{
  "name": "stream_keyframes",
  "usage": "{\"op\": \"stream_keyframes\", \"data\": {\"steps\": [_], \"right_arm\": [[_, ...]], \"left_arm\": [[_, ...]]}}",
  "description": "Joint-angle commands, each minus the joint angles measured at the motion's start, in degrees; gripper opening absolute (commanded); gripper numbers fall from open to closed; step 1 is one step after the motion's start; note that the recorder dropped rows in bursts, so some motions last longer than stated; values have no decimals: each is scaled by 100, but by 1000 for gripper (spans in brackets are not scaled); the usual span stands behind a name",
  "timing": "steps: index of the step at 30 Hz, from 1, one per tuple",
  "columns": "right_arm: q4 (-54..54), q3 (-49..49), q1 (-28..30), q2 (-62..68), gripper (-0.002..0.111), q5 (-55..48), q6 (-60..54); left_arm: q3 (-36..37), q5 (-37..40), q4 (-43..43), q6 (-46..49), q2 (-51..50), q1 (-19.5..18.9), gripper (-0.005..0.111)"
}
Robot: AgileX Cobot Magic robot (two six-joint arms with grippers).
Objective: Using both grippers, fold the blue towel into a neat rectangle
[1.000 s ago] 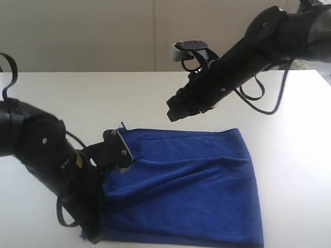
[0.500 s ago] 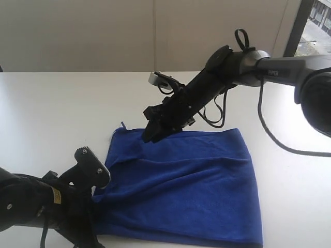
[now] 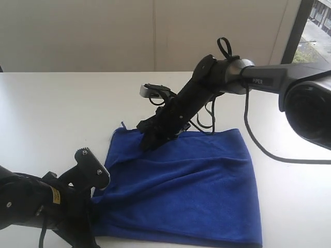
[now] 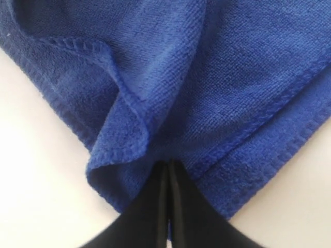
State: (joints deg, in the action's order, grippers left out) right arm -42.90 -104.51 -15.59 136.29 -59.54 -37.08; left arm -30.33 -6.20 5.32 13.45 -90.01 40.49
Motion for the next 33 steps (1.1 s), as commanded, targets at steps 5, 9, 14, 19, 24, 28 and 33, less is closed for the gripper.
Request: {"op": "stream_keyframes", "data": {"steps": [5, 9, 14, 19, 24, 28, 33], "right_arm": [[-146, -106, -220, 164, 31, 83, -51], [-237, -226, -233, 164, 31, 83, -54], [-135, -238, -233, 176, 31, 133, -64], [326, -238, -219, 213, 31, 406, 135], [592, -238, -171, 213, 31, 725, 384], [773, -238, -106, 213, 31, 881, 607], [711, -238, -96, 98, 31, 871, 438]], "left_arm": [[118, 655, 43, 18, -65, 19, 0], [118, 655, 43, 18, -65, 19, 0], [118, 766, 43, 21, -65, 19, 0], [118, 1231, 43, 36, -65, 19, 0], [118, 1295, 43, 112, -65, 19, 0], [118, 1295, 43, 133, -65, 19, 0], [118, 1011, 43, 162, -65, 19, 0]]}}
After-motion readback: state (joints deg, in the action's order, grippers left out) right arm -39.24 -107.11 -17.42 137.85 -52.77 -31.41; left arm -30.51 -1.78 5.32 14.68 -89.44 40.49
